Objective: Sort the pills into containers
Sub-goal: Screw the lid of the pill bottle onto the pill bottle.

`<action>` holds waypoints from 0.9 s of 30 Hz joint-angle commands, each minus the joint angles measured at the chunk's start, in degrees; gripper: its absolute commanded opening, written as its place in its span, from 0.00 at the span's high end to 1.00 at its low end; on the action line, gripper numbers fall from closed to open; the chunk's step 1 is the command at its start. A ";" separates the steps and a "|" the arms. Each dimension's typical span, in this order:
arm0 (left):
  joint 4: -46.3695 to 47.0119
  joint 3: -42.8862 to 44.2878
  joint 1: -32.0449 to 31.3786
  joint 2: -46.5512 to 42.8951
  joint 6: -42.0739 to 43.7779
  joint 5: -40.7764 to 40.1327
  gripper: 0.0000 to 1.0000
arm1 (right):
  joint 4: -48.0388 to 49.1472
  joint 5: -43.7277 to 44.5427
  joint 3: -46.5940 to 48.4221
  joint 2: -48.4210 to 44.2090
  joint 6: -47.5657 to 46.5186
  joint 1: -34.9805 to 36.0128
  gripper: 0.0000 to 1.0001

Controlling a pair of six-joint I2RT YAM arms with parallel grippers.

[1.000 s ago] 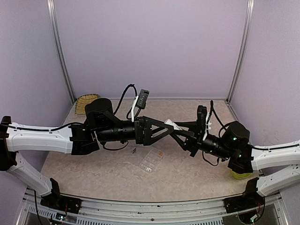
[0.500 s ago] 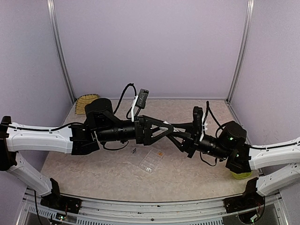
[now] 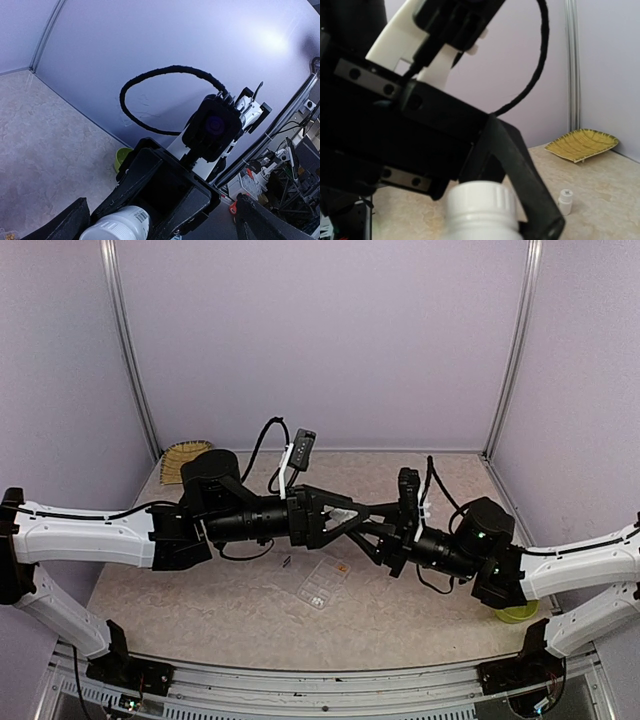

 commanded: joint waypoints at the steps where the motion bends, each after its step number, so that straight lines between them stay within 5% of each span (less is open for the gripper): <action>1: 2.52 0.27 -1.10 -1.16 0.96 2.14 0.03 | -1.71 -1.06 2.00 2.82 -0.09 1.68 0.87; 27: -1.16 -0.82 0.39 -2.57 1.08 0.03 0.01 | -9.57 8.26 0.13 -9.06 -5.94 2.01 0.86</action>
